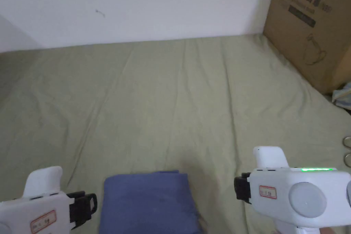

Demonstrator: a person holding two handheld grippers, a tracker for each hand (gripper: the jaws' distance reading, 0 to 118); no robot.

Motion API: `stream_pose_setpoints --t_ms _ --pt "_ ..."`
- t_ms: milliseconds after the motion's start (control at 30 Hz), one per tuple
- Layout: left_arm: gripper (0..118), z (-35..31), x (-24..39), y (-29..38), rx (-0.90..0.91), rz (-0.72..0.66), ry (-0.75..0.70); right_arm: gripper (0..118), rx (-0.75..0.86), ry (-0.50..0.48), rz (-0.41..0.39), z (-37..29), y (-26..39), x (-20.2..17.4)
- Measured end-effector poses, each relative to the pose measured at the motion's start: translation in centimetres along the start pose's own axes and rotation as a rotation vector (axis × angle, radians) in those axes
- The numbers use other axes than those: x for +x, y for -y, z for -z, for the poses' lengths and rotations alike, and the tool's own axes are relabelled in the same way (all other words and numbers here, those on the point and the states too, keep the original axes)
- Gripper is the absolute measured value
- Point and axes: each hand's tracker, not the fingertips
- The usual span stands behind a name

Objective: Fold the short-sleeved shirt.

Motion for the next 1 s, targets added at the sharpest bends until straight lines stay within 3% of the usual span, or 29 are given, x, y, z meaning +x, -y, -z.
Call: stream_pose_setpoints --t_ms 67,133,200,300,400,500,600,633,667,767,833,867,900,1000 --pt "1 -0.4 -1.6 0.8 0.0 -0.011 -0.046 0 -0.052 -0.046 -0.046 1.9 -0.5 -2.2" --pt "1 -0.4 -2.9 1.7 0.001 -0.024 -0.082 0 -0.116 -0.171 -0.087 4.7 -0.9 -4.5" --pt "1 -0.3 -4.0 2.5 -0.013 -0.059 -0.084 0 -0.202 -0.271 -0.078 7.3 -1.2 -6.2" --pt "1 0.3 -5.2 3.2 -0.018 -0.102 -0.086 0 -0.302 -0.23 -0.109 10.8 -1.5 -8.4" --pt "1 1.8 -6.2 3.2 -0.054 -0.107 -0.111 0 -0.329 -0.107 -0.168 13.2 -1.7 -8.6" --pt "1 3.2 -7.3 2.9 -0.069 -0.147 -0.071 0 -0.351 -0.166 -0.09 14.1 -1.5 -6.7" --pt "2 4.9 -9.3 2.6 0.0 -0.251 0.165 0 -0.349 -0.225 -0.001 13.9 -1.4 -4.5" --pt "7 5.6 -10.1 2.5 0.04 -0.287 0.268 0 -0.354 -0.221 0.017 13.9 -1.4 -3.7" --pt "19 6.3 -10.7 2.4 0.029 -0.316 0.325 0 -0.358 -0.224 0.035 14.0 -1.3 -3.1" --pt "72 9.0 -12.0 1.8 -0.075 -0.358 0.452 0 -0.362 -0.223 0.066 14.3 -1.1 -2.0" --pt "94 10.8 -12.3 1.4 -0.114 -0.361 0.507 1 -0.363 -0.223 0.055 14.4 -1.1 -2.4" --pt "112 11.5 -12.1 1.4 -0.133 -0.356 0.534 1 -0.362 -0.212 0.033 14.4 -1.1 -2.8" --pt "118 12.6 -12.2 1.4 -0.17 -0.364 0.586 1 -0.362 -0.193 -0.006 14.4 -1.1 -3.3" --pt "118 15.3 -12.1 1.4 -0.223 -0.443 0.69 0 -0.361 -0.164 -0.088 14.3 -1.2 -4.2"
